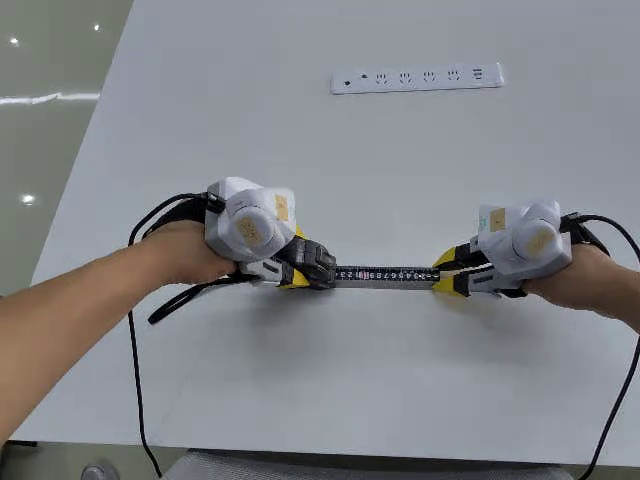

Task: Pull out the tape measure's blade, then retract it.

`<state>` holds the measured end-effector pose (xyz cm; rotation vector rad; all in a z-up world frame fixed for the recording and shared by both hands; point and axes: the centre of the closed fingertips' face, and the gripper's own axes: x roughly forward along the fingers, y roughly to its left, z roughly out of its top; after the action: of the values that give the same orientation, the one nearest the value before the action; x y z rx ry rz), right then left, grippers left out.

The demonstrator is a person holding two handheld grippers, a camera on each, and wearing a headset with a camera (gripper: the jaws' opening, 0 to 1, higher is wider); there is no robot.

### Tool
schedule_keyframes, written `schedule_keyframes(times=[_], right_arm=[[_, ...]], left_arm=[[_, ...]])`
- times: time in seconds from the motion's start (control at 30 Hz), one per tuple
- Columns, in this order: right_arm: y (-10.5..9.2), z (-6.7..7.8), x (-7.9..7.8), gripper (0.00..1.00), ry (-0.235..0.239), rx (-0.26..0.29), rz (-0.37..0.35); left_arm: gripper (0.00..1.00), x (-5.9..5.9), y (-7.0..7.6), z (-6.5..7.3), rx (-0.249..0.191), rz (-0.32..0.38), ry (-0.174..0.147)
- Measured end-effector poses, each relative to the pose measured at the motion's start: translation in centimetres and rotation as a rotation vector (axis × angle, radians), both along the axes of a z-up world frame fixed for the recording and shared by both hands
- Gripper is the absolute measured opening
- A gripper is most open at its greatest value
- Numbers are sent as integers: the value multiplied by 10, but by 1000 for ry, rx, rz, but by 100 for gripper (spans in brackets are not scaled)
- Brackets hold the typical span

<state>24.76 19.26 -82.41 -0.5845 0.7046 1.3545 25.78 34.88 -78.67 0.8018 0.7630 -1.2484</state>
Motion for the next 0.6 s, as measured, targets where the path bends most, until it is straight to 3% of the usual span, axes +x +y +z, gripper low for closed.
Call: schedule_keyframes(times=[0.6], right_arm=[[-19,5,-5,9,7,-15,-13]], left_arm=[[30,0,0,1,3,-4,4]])
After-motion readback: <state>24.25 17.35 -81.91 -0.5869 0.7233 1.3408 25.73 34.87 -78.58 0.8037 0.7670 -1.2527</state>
